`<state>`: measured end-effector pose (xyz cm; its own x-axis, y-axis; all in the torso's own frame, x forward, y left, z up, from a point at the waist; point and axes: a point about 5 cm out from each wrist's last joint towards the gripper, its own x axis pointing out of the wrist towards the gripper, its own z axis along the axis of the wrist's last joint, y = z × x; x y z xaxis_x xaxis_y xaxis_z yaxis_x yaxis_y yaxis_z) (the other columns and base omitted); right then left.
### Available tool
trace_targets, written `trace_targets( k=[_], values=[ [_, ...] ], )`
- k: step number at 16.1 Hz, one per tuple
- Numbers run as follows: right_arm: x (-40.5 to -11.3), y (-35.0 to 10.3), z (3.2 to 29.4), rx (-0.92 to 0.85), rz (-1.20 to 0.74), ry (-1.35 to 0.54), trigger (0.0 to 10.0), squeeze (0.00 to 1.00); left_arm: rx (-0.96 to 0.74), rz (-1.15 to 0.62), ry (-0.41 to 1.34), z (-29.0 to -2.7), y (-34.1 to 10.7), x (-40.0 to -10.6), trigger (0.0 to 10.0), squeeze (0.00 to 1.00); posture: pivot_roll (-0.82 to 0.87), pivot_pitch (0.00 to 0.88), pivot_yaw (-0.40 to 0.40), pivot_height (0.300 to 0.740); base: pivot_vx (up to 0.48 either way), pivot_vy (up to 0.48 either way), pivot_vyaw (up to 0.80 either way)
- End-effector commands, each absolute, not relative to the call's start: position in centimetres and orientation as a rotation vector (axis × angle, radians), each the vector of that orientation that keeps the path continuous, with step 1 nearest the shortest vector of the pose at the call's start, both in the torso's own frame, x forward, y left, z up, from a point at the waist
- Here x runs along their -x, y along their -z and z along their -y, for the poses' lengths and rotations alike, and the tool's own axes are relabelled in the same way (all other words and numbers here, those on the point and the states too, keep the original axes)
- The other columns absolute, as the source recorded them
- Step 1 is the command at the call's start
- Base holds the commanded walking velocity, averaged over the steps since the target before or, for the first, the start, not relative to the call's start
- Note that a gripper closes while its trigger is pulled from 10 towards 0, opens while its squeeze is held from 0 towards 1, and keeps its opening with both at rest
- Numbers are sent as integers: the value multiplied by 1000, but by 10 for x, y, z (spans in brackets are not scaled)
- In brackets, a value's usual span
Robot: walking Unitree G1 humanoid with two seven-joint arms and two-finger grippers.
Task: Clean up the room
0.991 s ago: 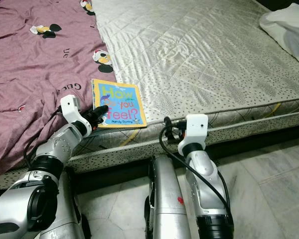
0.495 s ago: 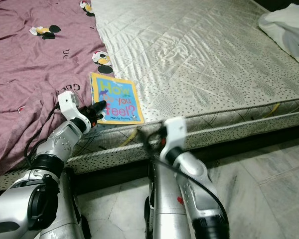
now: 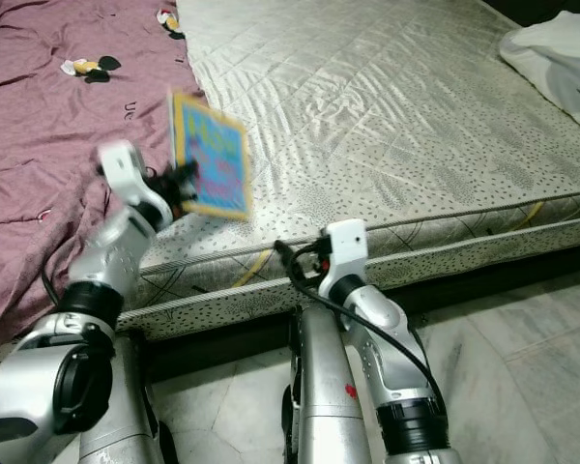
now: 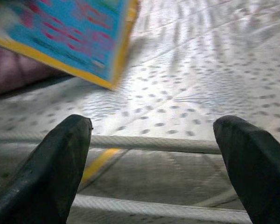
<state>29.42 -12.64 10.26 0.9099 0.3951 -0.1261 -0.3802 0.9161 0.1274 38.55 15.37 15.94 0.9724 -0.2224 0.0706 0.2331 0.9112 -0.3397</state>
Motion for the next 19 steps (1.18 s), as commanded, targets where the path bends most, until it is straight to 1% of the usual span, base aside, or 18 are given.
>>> trace_targets(
  k=[1,3,4,5,6,7,8,9,10,11,15,19],
  values=[
    [-297,-104,131,-96,-137,-365,10000,0,301,141,229,-159,-184,-388,0,0,-46,0,-22,444,0,0,0],
    [-298,-106,130,-105,-104,-338,10000,0,210,286,215,-168,-211,-385,0,0,-38,0,-13,444,0,0,0],
    [-299,-106,130,-111,-92,-328,10000,0,186,317,211,-170,-217,-383,0,0,-37,0,-12,444,0,0,0],
    [-301,-110,128,-129,-63,-309,10000,0,110,400,212,-175,-233,-378,0,0,-30,0,-13,444,0,0,0],
    [-302,-113,129,-156,-39,-278,10000,0,57,438,227,-174,-241,-373,0,0,-18,0,-20,444,0,0,0],
    [-303,-112,129,-191,-39,-268,10000,0,45,460,241,-172,-246,-369,0,0,-13,0,-21,444,0,0,0],
    [-304,-112,131,-185,-26,-240,10000,0,26,461,252,-170,-246,-361,0,0,-3,0,-23,444,0,0,0],
    [-305,-114,133,-198,-3,-219,10000,0,-11,447,236,-173,-239,-352,0,0,7,0,-21,444,0,0,0],
    [-306,-116,134,-199,7,-207,10000,0,-15,412,197,-178,-226,-346,1961,0,10,0,-19,449,0,0,0],
    [-307,-116,134,-188,12,-193,10000,0,-30,335,129,-187,-199,-335,10000,0,14,0,-18,464,0,0,0],
    [-310,-120,136,-188,25,-184,10000,0,-46,230,68,-192,-164,-320,10000,0,12,0,-33,504,0,0,0],
    [-315,-125,139,-187,53,-157,10000,0,-54,211,80,-187,-167,-316,10000,0,15,0,-33,539,0,0,0]
  ],
)
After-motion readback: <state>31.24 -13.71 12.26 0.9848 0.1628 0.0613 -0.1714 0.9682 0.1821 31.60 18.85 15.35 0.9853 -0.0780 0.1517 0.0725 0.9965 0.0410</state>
